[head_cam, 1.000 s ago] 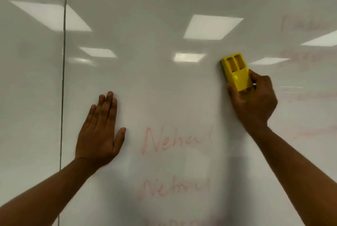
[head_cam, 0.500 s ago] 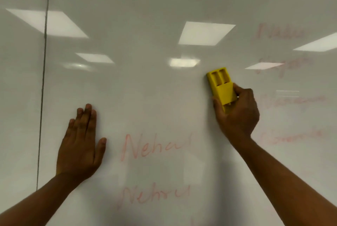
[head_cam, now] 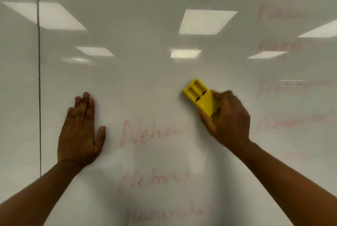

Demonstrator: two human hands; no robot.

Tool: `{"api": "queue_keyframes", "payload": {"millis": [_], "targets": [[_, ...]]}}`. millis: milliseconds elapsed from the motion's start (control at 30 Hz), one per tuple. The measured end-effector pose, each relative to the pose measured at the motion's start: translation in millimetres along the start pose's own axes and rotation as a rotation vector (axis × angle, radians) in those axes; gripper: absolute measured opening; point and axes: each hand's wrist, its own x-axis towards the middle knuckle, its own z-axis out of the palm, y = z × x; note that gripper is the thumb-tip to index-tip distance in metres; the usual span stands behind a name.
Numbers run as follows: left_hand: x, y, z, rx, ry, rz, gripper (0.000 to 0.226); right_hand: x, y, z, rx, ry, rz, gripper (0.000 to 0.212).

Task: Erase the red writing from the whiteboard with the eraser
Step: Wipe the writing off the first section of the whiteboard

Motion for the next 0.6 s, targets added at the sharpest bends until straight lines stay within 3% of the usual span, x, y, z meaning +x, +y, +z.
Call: {"api": "queue_keyframes", "payload": {"millis": [100, 267, 467, 600], "targets": [[1, 0, 0, 0.007, -0.005, 0.006, 0.085, -24, 20, -8, -0.022, -0.080, -0.121, 0.059], [-1, 2, 0, 0.001, -0.001, 0.012, 0.083, -1, 4, -1, 0.059, 0.085, 0.283, 0.057], [-4, 5, -1, 0.005, 0.011, 0.100, 0.077, -36, -11, 0, 0.076, -0.074, 0.013, 0.056], [-3, 4, 0, 0.026, 0.006, 0.131, 0.076, -8, -10, 1, 0.149, 0.023, 0.224, 0.052]]}}
